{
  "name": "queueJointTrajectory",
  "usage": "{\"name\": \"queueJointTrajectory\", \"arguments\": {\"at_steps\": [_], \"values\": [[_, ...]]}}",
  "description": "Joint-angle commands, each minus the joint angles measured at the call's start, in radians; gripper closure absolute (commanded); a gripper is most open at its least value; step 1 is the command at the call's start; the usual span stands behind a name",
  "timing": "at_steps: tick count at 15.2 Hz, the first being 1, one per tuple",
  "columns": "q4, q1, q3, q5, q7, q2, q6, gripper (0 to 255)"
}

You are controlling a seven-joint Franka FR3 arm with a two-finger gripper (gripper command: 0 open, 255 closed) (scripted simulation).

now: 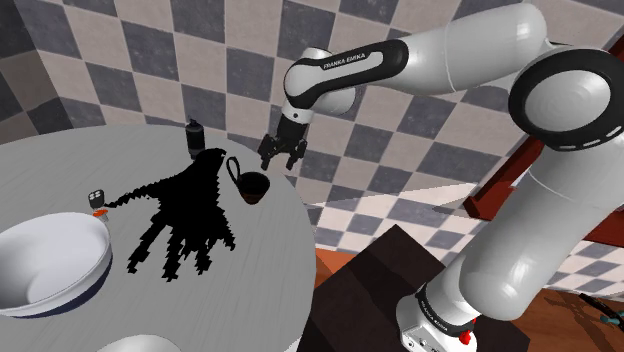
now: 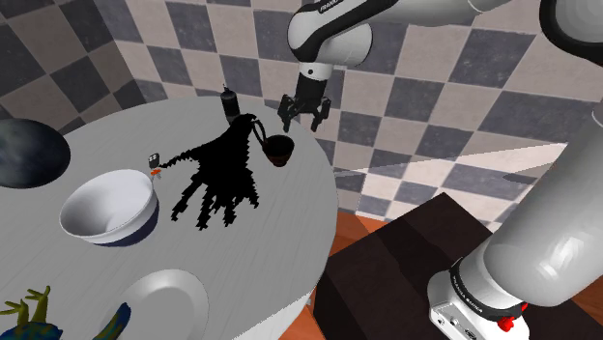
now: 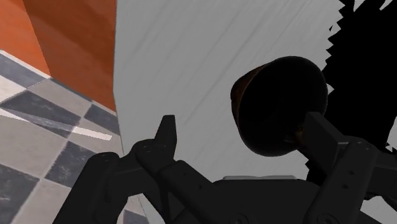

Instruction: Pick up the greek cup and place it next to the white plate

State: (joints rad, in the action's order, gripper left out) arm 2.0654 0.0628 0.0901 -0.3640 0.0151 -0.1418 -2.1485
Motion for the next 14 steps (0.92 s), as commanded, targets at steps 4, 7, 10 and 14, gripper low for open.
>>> {"name": "queueJointTrajectory", "arguments": {"at_steps": [4, 7, 10, 14], "values": [[-0.047, 0.009, 0.013, -0.030, -0.017, -0.095, -0.054, 0], [-0.034, 0.015, 0.018, -0.037, -0.021, -0.117, -0.089, 0], [-0.029, 0.018, 0.021, -0.040, -0.023, -0.128, -0.107, 0], [-0.029, 0.018, 0.021, -0.040, -0.023, -0.128, -0.107, 0]]}}
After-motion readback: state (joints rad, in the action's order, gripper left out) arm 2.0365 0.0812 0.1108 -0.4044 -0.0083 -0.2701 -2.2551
